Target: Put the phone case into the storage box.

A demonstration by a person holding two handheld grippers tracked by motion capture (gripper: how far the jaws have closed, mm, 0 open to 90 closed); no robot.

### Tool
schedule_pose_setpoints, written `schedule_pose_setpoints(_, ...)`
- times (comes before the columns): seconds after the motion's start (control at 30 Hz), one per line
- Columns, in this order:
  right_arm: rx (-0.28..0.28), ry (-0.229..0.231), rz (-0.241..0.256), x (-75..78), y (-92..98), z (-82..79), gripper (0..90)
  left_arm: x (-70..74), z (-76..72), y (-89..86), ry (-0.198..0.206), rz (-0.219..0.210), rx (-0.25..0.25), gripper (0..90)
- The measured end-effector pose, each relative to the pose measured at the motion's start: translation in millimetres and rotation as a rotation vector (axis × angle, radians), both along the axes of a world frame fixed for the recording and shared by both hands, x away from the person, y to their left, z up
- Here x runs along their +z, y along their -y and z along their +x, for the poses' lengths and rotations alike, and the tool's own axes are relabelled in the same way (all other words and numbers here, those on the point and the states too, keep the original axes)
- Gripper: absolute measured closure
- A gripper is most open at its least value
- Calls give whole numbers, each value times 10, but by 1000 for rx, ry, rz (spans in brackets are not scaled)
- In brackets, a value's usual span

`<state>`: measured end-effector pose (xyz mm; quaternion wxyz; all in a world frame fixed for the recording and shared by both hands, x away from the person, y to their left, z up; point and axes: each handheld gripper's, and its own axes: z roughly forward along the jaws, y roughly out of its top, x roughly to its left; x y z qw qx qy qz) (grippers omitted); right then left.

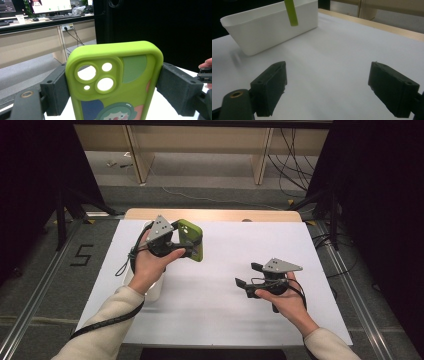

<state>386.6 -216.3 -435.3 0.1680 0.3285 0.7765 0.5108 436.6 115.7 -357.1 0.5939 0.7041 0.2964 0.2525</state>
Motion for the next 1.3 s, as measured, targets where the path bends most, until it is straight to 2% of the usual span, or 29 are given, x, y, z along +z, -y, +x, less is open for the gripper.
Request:
schedule_pose_setpoints(0.43, 0, 1, 3, -1, 10, -3, 164, 14, 27, -80, -2, 0, 14, 172)
schedule_pose_setpoints(0.47, 1, -1, -1, -2, 18, -8, 164, 23, 56, -103, 27, 12, 5, 172)
schedule_pose_setpoints(0.5, 0, -1, 3, -8, 24, -13, 164, 23, 56, -103, 27, 12, 5, 172)
schedule_pose_setpoints(0.63, -6, -3, 2, -14, 58, -20, 164, 18, 71, -128, 26, 12, 15, 172)
schedule_pose_setpoints(0.67, -10, -3, 3, -11, 69, -21, 164, 9, 50, -125, -5, 0, 29, 172)
schedule_pose_setpoints(1.3, -8, -1, 4, -10, 82, -24, 163, 30, 76, -216, 0, 2, 52, 172)
